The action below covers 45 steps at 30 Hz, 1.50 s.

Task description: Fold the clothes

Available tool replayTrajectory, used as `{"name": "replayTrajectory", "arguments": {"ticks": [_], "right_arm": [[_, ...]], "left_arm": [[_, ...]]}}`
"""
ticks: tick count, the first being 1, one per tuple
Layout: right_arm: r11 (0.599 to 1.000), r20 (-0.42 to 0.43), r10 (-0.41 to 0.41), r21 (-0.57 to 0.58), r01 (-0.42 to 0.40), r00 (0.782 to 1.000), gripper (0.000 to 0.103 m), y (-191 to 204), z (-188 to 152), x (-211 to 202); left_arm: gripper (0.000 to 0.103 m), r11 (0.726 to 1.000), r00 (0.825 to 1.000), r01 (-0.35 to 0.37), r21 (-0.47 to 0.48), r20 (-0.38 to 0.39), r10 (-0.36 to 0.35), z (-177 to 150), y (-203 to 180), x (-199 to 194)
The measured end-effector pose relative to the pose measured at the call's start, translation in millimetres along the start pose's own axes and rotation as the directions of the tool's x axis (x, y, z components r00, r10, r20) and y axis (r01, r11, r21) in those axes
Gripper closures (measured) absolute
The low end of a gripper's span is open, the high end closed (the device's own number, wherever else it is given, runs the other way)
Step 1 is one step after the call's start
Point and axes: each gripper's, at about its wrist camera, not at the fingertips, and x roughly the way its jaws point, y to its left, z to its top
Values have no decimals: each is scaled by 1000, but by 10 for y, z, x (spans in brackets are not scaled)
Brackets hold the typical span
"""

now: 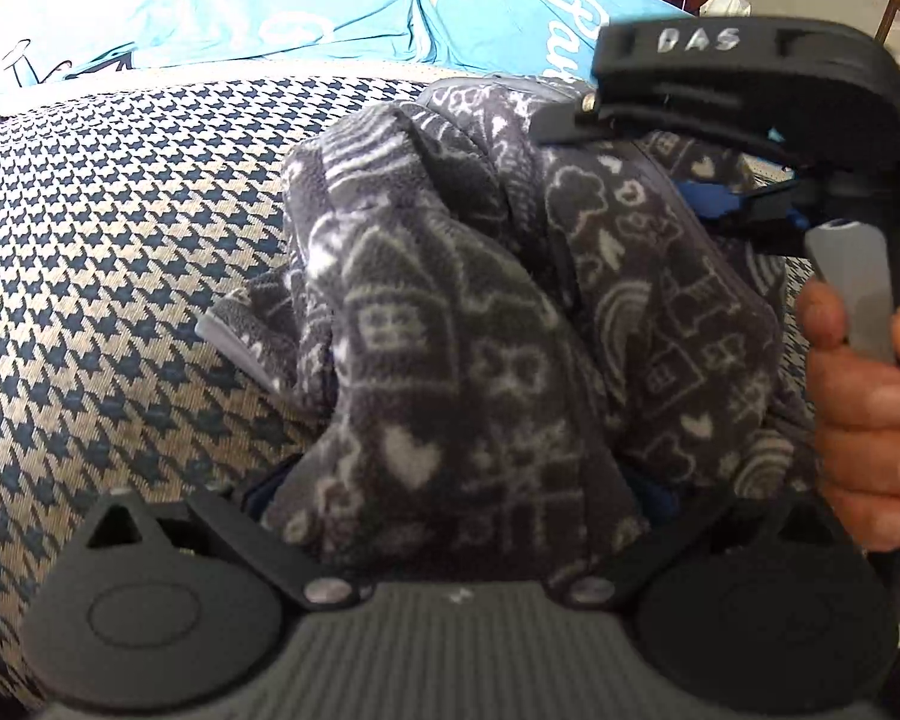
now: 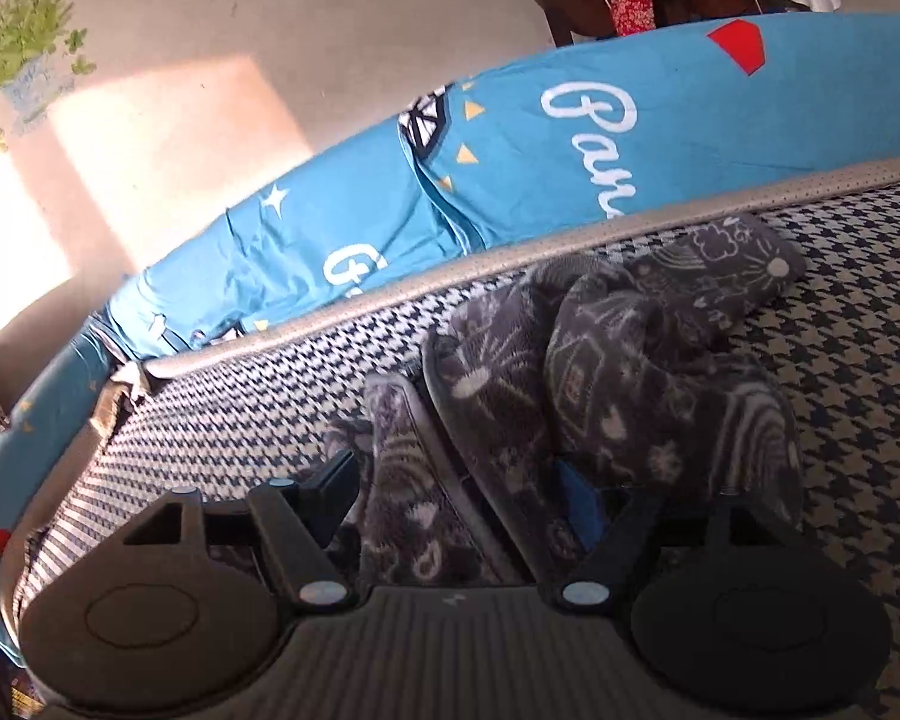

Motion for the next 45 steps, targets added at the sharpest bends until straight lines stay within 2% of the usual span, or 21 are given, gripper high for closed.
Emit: {"name": "replayTrajectory", "arguments": {"ticks": [2, 4, 7, 10, 13, 19, 25, 30, 33, 34, 35, 37, 40, 45], "right_arm": [[1000, -14, -17, -13, 17, 1000, 53, 16, -12, 40], [999, -27, -30, -29, 29, 999, 78, 17, -19, 60], [999, -11, -31, -20, 30, 999, 87, -15, -20, 17], [1000, 18, 17, 26, -17, 1000, 89, -60, -2, -96], [991, 70, 106, 72, -111, 992, 89, -112, 39, -262], [966, 137, 239, 66, -249, 961, 89, -56, 91, -505], [954, 157, 291, 21, -298, 944, 89, 124, 81, -522], [946, 200, 314, 17, -323, 928, 88, 228, 114, -510], [937, 233, 337, 11, -349, 912, 88, 299, 144, -513], [938, 232, 335, 3, -345, 913, 88, 322, 143, -488], [940, 230, 333, -5, -341, 915, 88, 345, 141, -462], [950, 187, 308, -4, -313, 933, 87, 364, 104, -347], [961, 111, 272, 11, -275, 956, 87, 335, 13, -181], [965, 73, 262, -11, -262, 962, 87, 274, -65, -202]], "left_arm": [[0, 1000, 1000, 1, -3, -1, -1, 4, 5, 6], [0, 1000, 1000, 1, -4, 0, -1, 6, 5, 12], [0, 1000, 1000, -4, -1, 4, 4, 16, 0, 16], [0, 999, 998, -42, 3, 36, 42, 52, -8, -6], [0, 991, 987, -130, 8, 101, 128, 140, -2, -26], [0, 978, 973, -180, -104, 127, 193, 521, 224, 41], [0, 961, 941, -270, -50, 197, 275, 889, 216, 56], [0, 943, 894, -329, -47, 306, 327, 1203, 271, -134], [0, 938, 892, -342, -53, 296, 342, 1249, 294, -223], [0, 936, 891, -346, -55, 292, 347, 1264, 302, -252], [0, 936, 903, -346, -63, 248, 351, 1220, 341, -260], [0, 939, 923, -324, -114, 179, 340, 1174, 470, -179], [0, 949, 947, -271, -164, 132, 293, 1035, 623, -232], [0, 944, 929, -285, -163, 197, 315, 1008, 661, -420]]}}
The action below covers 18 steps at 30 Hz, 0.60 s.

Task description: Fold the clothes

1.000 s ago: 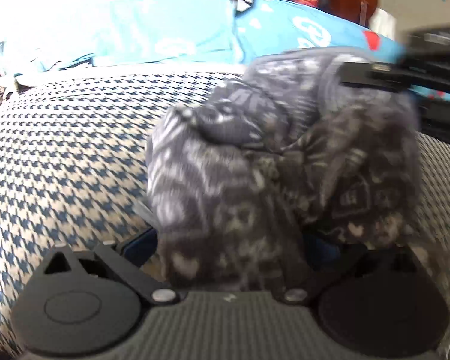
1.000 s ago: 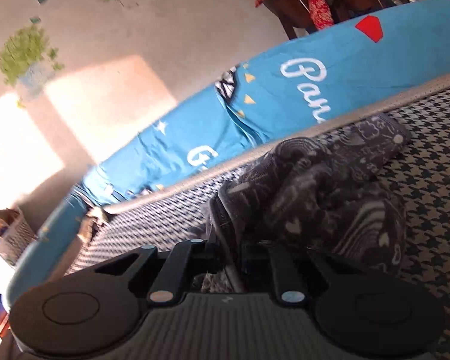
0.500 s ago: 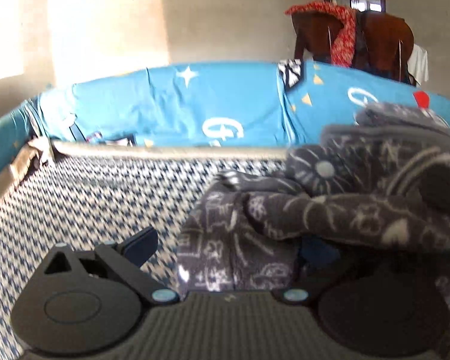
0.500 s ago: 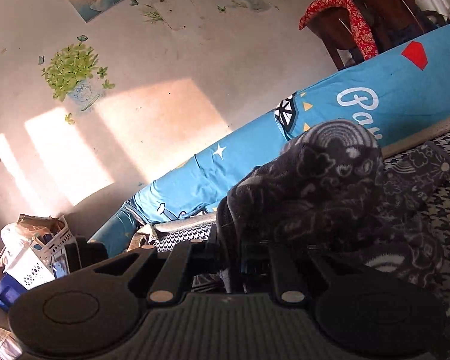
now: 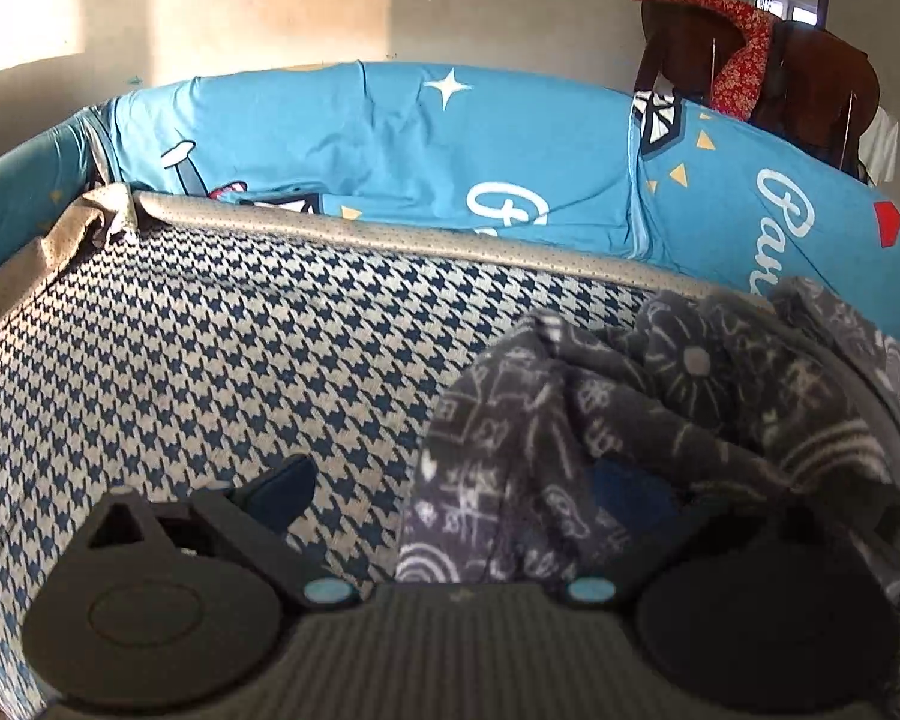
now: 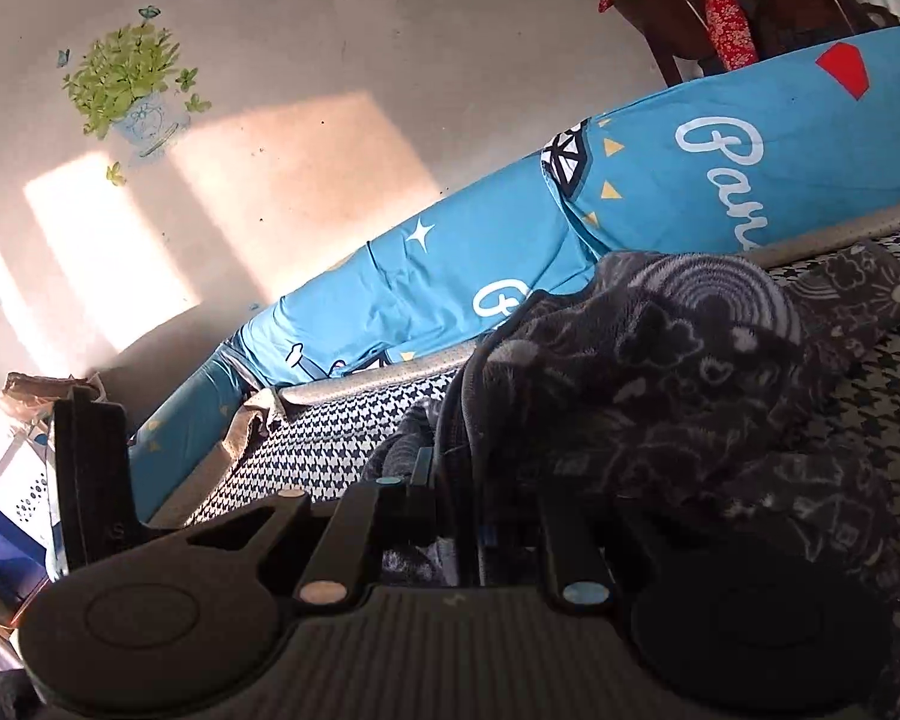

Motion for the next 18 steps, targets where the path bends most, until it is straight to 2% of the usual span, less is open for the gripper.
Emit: {"name": "replayTrajectory", "arguments": {"ticks": [5, 10, 14, 18], "right_arm": [[1000, -40, -4, -9, 3, 999, 87, -29, -104, -9], [997, -97, 9, -72, -16, 995, 86, 85, -261, 57], [993, -137, 10, -112, -25, 991, 86, 154, -366, 108], [991, -163, 15, -132, -37, 987, 86, 172, -427, 136]], "left_arm": [[0, 999, 994, 46, -26, 104, -43, 70, 25, -306], [0, 989, 985, 146, -37, 97, -142, 115, -13, -307], [0, 978, 973, 207, -6, 103, -205, 125, -76, -308], [0, 975, 971, 220, 29, 87, -221, 99, -157, -264]]}}
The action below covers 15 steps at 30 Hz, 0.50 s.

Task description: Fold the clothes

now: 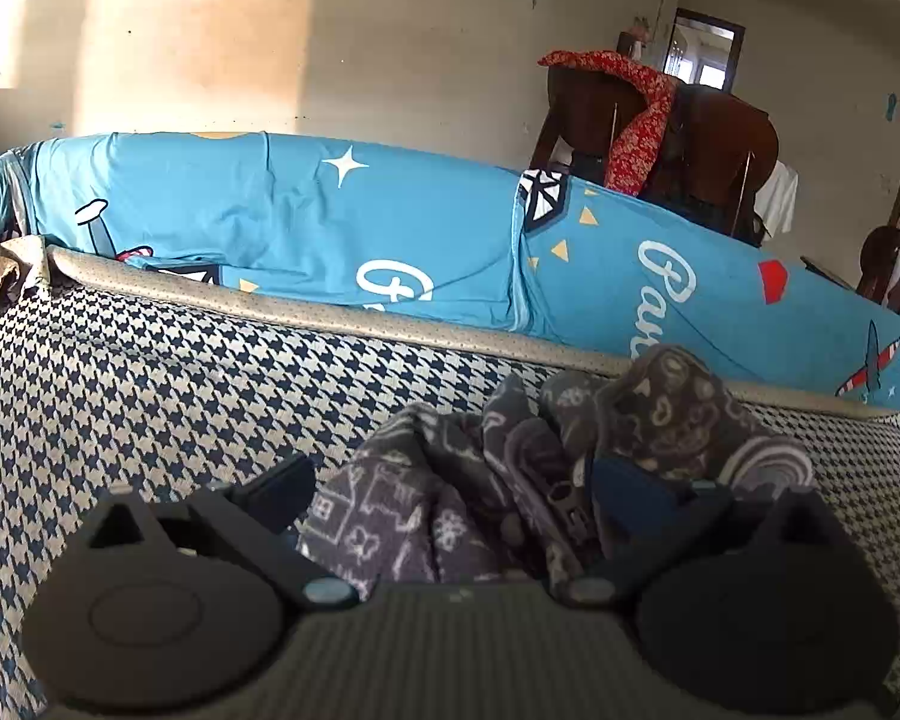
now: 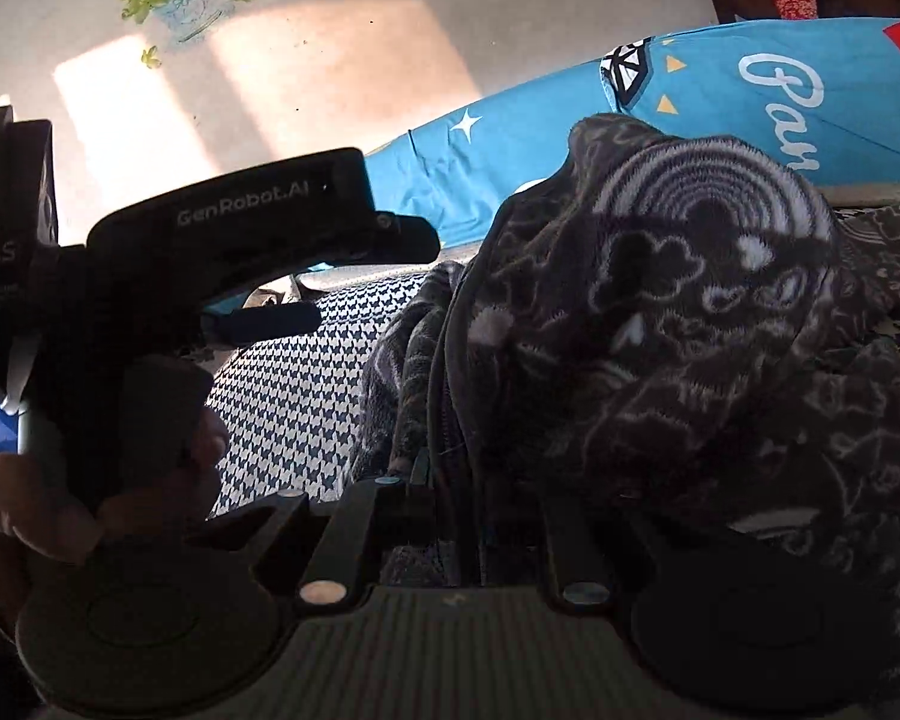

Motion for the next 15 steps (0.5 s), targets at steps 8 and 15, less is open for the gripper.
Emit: {"name": "replayTrajectory", "arguments": {"ticks": [8, 15], "right_arm": [[999, -22, -9, -36, 8, 1000, 83, 39, -39, 14], [998, -7, 16, -62, -16, 1000, 82, 3, 72, -154]], "left_arm": [[0, 997, 992, -55, 44, -111, 60, -167, -26, 318], [0, 988, 982, -123, 92, -133, 134, -277, 42, 444]]}}
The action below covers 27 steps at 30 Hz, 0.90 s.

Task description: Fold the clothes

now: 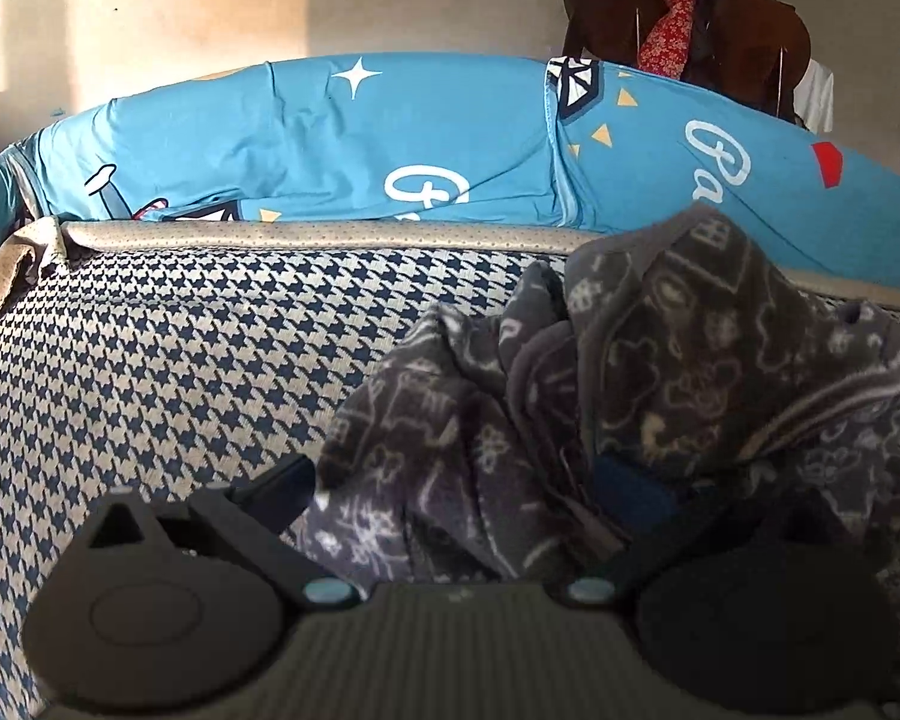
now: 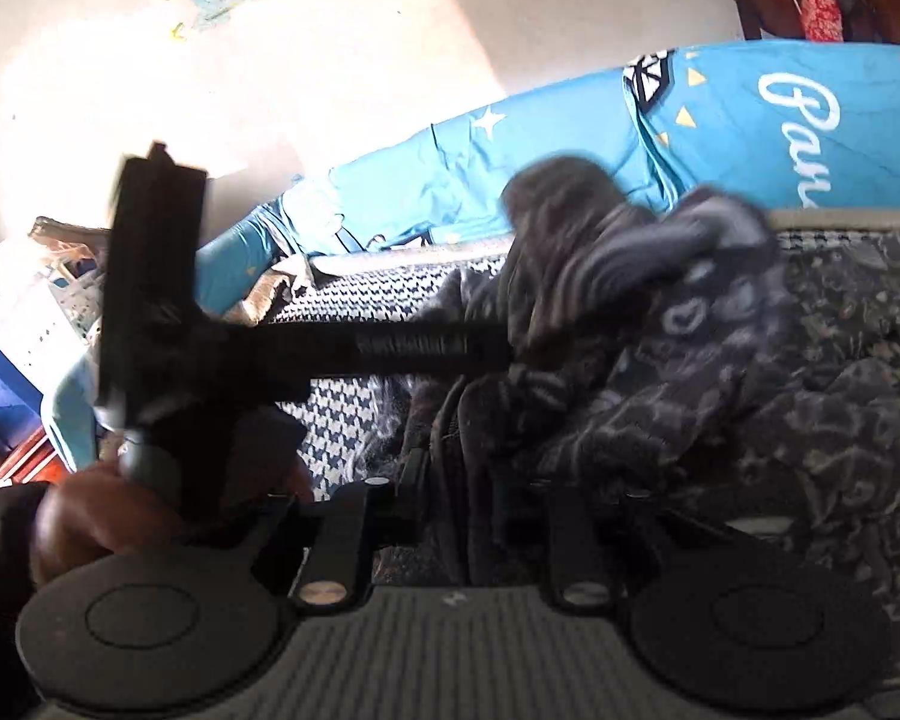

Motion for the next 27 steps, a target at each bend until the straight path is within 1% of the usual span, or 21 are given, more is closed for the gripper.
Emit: {"name": "replayTrajectory", "arguments": {"ticks": [3, 5, 7, 10, 12, 17, 19, 20, 22, 24, 27], "right_arm": [[1000, 32, 15, -6, -15, 999, 82, -54, 44, -178], [1000, 49, 10, -3, -9, 999, 81, -110, 71, -285], [1000, 67, 1, 7, -1, 998, 80, -177, 97, -387], [999, 99, -36, 40, 33, 994, 76, -287, 141, -512], [995, 118, -79, 64, 72, 990, 75, -378, 206, -560], [971, 149, -181, 184, 153, 972, 74, -656, 313, -559], [958, 152, -210, 228, 173, 966, 74, -745, 350, -521], [952, 150, -211, 255, 169, 966, 73, -789, 363, -501], [938, 146, -212, 308, 159, 966, 66, -878, 393, -439], [926, 149, -220, 343, 159, 964, 63, -928, 417, -377], [921, 145, -210, 362, 146, 967, 61, -958, 479, -231]], "left_arm": [[0, 1000, 1000, -5, -21, -24, 5, -30, 88, 55], [0, 999, 999, -1, -40, -38, 0, -44, 149, 81], [0, 999, 999, -2, -40, -38, 1, -55, 168, 86], [0, 1000, 999, -6, -29, -33, 5, -67, 162, 80], [0, 1000, 999, -7, -25, -33, 6, -71, 157, 76], [0, 999, 999, 11, -52, -51, -14, -68, 199, 85], [0, 998, 998, 15, -55, -53, -18, -74, 210, 83], [0, 998, 998, 17, -57, -54, -20, -78, 216, 83], [0, 998, 998, 17, -54, -52, -20, -81, 211, 79], [0, 998, 998, 18, -53, -52, -21, -82, 208, 76], [0, 998, 998, 22, -55, -54, -25, -80, 210, 76]]}}
